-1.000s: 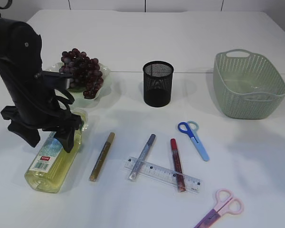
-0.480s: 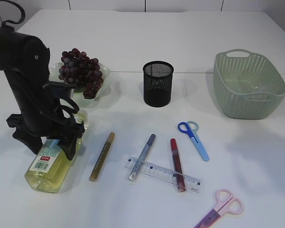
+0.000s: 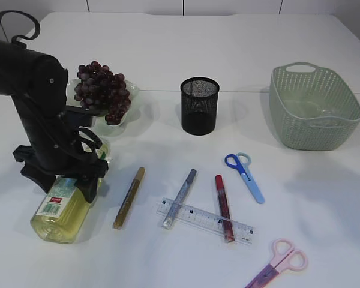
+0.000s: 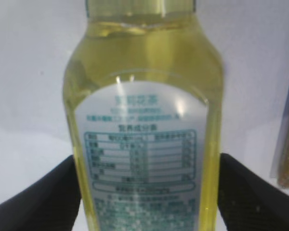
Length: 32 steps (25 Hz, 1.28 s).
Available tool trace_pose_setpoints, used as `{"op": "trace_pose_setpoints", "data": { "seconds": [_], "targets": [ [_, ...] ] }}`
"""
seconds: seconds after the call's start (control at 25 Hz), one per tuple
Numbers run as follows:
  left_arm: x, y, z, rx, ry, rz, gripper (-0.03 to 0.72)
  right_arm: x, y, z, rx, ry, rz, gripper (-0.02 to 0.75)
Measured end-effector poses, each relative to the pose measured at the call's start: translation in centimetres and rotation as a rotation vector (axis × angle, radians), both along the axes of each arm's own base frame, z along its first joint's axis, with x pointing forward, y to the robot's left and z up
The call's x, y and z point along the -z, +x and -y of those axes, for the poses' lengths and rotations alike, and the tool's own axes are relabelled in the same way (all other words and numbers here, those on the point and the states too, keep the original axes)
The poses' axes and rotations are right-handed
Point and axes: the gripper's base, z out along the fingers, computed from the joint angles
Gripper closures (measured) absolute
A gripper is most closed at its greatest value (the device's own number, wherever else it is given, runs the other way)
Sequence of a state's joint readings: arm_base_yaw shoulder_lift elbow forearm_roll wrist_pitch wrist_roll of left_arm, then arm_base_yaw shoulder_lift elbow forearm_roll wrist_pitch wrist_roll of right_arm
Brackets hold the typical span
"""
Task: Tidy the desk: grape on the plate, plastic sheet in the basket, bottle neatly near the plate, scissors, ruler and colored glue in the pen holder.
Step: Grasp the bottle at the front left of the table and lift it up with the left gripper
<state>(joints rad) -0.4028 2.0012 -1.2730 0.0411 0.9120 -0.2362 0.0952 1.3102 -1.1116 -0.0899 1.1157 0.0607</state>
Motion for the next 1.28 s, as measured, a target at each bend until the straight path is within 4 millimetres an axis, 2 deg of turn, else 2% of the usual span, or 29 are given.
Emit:
{"op": "trace_pose_setpoints", "data": {
  "seconds": [0.16, 0.44, 0.64, 1.0, 1.28],
  "targets": [
    [0.1, 0.1, 0.0, 0.000, -0.004, 0.009, 0.083, 0.0, 0.0, 0.0, 0.000, 0.001, 0.000, 0.229],
    [1.8, 0.1, 0.0, -0.003, 0.016, -0.040, 0.092, 0.0, 0.0, 0.0, 0.000, 0.002, 0.001, 0.229],
    [2.0, -0.1, 0.0, -0.006, 0.024, -0.066, 0.101, 0.0, 0.0, 0.0, 0.000, 0.002, 0.001, 0.229],
    [1.9, 0.0, -0.1, 0.000, 0.033, -0.065, 0.213, 0.0, 0.0, 0.0, 0.000, 0.003, 0.004, 0.229],
    [1.9, 0.0, -0.1, 0.007, 0.041, -0.062, 0.241, 0.0, 0.0, 0.0, 0.000, 0.003, 0.004, 0.229]
  ]
}}
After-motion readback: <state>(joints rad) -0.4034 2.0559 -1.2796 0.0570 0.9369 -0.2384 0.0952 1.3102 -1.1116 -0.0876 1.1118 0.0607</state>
